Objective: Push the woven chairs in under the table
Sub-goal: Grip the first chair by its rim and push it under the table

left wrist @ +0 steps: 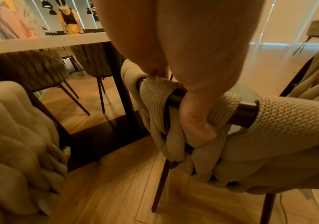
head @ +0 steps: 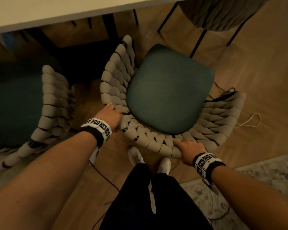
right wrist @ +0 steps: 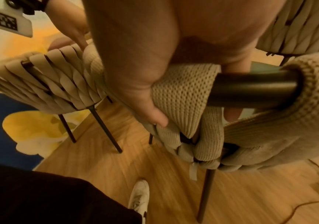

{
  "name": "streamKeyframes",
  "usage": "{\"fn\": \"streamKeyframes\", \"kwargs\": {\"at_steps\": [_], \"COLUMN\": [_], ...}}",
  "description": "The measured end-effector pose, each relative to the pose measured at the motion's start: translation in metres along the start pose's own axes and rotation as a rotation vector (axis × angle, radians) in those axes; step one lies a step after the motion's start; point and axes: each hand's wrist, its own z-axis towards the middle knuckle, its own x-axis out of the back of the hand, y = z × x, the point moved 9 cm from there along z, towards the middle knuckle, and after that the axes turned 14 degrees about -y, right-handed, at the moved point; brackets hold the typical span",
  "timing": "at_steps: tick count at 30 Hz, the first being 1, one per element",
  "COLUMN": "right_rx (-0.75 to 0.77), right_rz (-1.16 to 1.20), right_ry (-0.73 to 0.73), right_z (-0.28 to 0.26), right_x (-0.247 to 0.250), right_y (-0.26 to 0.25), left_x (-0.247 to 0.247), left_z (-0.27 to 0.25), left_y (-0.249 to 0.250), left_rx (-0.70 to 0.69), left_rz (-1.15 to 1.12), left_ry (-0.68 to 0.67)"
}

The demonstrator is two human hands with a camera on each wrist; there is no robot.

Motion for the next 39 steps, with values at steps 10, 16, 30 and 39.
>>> {"fn": "streamKeyframes", "kwargs": {"at_steps": [10, 16, 30, 39], "right_rx": [-0.018, 0.081, 0.224, 0.232], "right_rz": [-0.282, -0.440, -0.431, -0.375], "right_ry": [0.104, 0.223, 0.320, 0.313], "right_z": [-0.005, -0.003, 0.015, 0.015], "right_x": [0.062, 0.085, 0.144, 0.144], "right_y": [0.067, 0.076, 0.023, 0.023], "left_x": [-0.031, -0.056, -0.073, -0.076], "left_z": [-0.031, -0.050, -0.047, -0.045], "left_y": [0.069, 0.089, 0.010, 0.009], "left_rx": [0.146, 0.325, 0.419, 0.399], "left_rz": [-0.350, -0.584, -0.704, -0.740], "left_ry": [0.000, -0.021, 0.027, 0.055]}}
